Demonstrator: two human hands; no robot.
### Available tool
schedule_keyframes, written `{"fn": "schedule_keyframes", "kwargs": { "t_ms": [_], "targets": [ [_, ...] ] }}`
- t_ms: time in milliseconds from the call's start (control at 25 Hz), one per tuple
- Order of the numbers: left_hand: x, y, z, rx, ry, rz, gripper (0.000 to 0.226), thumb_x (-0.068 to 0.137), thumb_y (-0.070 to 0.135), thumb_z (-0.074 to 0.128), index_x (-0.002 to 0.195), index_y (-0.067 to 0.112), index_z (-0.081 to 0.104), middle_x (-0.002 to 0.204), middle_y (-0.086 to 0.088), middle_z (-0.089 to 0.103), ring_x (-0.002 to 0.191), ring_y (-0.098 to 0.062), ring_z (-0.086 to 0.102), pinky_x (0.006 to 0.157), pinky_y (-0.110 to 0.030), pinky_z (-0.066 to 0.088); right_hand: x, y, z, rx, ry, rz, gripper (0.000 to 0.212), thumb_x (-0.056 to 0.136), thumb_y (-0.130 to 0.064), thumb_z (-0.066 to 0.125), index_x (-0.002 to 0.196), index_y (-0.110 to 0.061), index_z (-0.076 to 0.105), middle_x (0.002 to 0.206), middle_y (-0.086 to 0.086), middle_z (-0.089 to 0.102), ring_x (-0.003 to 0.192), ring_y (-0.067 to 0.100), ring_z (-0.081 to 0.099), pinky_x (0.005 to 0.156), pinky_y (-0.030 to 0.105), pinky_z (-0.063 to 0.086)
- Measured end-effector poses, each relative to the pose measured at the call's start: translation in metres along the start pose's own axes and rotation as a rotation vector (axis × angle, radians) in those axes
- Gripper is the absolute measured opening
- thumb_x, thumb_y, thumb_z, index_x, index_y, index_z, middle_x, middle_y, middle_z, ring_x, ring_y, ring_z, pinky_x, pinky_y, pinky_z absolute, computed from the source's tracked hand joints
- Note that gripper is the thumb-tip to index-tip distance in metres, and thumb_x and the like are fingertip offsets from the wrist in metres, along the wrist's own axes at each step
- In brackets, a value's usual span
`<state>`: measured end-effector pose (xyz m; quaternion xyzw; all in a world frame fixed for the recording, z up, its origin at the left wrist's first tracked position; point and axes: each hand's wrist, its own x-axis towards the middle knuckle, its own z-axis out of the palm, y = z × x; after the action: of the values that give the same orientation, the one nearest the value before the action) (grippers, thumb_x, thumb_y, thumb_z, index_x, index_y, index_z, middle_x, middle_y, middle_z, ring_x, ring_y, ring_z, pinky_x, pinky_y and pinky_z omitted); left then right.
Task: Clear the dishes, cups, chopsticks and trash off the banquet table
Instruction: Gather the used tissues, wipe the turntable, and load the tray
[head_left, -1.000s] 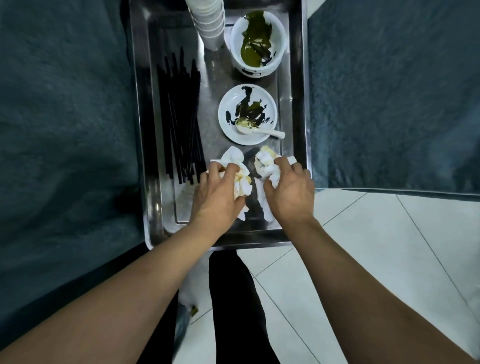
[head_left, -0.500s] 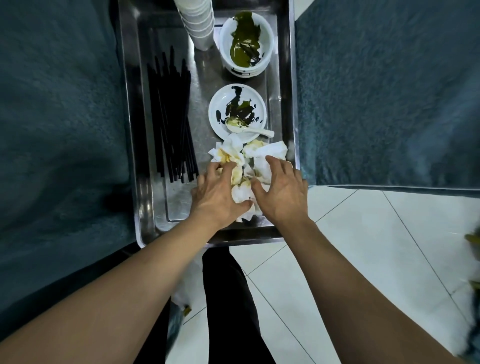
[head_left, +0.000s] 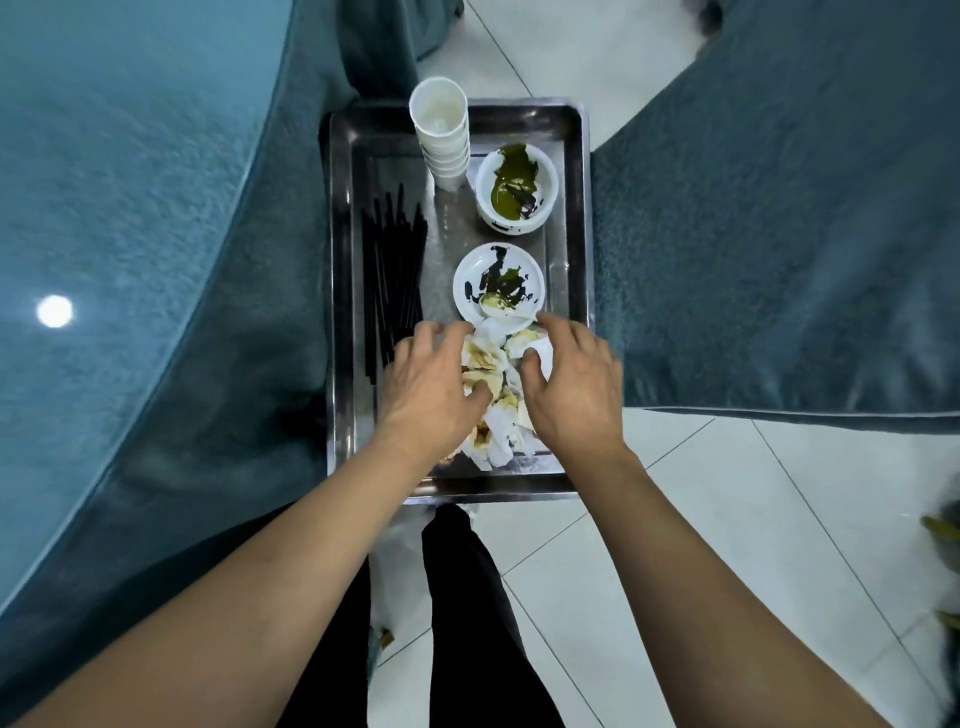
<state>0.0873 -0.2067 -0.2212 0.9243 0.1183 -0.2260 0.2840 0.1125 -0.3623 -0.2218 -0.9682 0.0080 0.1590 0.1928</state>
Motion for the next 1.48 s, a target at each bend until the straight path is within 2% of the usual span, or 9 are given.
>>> {"fn": "schedule_keyframes", "kwargs": {
  "t_ms": [440, 640, 920, 1240, 1360, 1480],
  "targets": [
    [-0.044, 0.034, -0.139, 0.019, 0.297, 0.132, 0.056, 0.091, 0.03, 0.064, 0.142, 0.026, 0.04, 0.141, -0.005, 0.042, 0.126, -0.029, 0.042, 0.106, -0.045, 0.041, 0.014, -0.117, -0.101, 0.05, 0.164, -0.177, 0.045, 0.099, -0.032, 0.05, 0.143, -0.026, 0.049, 0.141, 0.001, 0.056, 0.127, 0.026, 0.049, 0.104, 0.044, 0.036],
    [-0.059, 0.021, -0.2, 0.025, 0.415, 0.094, 0.054, 0.089, 0.028, 0.062, 0.14, 0.022, 0.045, 0.136, -0.007, 0.046, 0.121, -0.032, 0.045, 0.105, -0.047, 0.042, 0.02, -0.181, -0.123, 0.064, 0.168, -0.304, 0.045, 0.098, -0.028, 0.052, 0.142, -0.023, 0.051, 0.137, 0.007, 0.058, 0.126, 0.032, 0.05, 0.103, 0.047, 0.038],
    [-0.092, -0.042, -0.272, 0.019, 0.552, -0.065, 0.057, 0.09, 0.028, 0.061, 0.143, 0.019, 0.045, 0.138, -0.009, 0.046, 0.121, -0.034, 0.046, 0.104, -0.048, 0.041, 0.014, -0.277, -0.114, 0.049, 0.121, -0.507, 0.046, 0.098, -0.027, 0.052, 0.144, -0.02, 0.05, 0.141, 0.009, 0.057, 0.128, 0.034, 0.05, 0.107, 0.049, 0.038],
    [-0.138, -0.139, -0.312, -0.006, 0.603, -0.282, 0.055, 0.092, 0.029, 0.06, 0.144, 0.021, 0.043, 0.14, -0.007, 0.046, 0.121, -0.033, 0.048, 0.105, -0.045, 0.038, -0.008, -0.381, -0.07, 0.018, 0.045, -0.659, 0.046, 0.099, -0.028, 0.05, 0.144, -0.021, 0.05, 0.14, 0.008, 0.057, 0.126, 0.033, 0.051, 0.104, 0.047, 0.036],
    [-0.146, -0.177, -0.321, -0.013, 0.603, -0.338, 0.057, 0.092, 0.028, 0.058, 0.146, 0.02, 0.041, 0.145, -0.004, 0.047, 0.128, -0.031, 0.048, 0.107, -0.043, 0.036, -0.015, -0.409, -0.053, -0.018, 0.001, -0.684, 0.046, 0.099, -0.028, 0.049, 0.144, -0.022, 0.049, 0.141, 0.007, 0.056, 0.126, 0.032, 0.051, 0.106, 0.048, 0.036],
    [-0.148, -0.22, -0.328, -0.025, 0.559, -0.402, 0.065, 0.093, 0.029, 0.056, 0.153, 0.017, 0.032, 0.159, -0.006, 0.035, 0.143, -0.031, 0.037, 0.116, -0.045, 0.031, -0.02, -0.434, -0.034, -0.059, -0.053, -0.718, 0.045, 0.099, -0.027, 0.05, 0.144, -0.022, 0.05, 0.14, 0.006, 0.057, 0.125, 0.031, 0.052, 0.106, 0.048, 0.036]
  ]
}}
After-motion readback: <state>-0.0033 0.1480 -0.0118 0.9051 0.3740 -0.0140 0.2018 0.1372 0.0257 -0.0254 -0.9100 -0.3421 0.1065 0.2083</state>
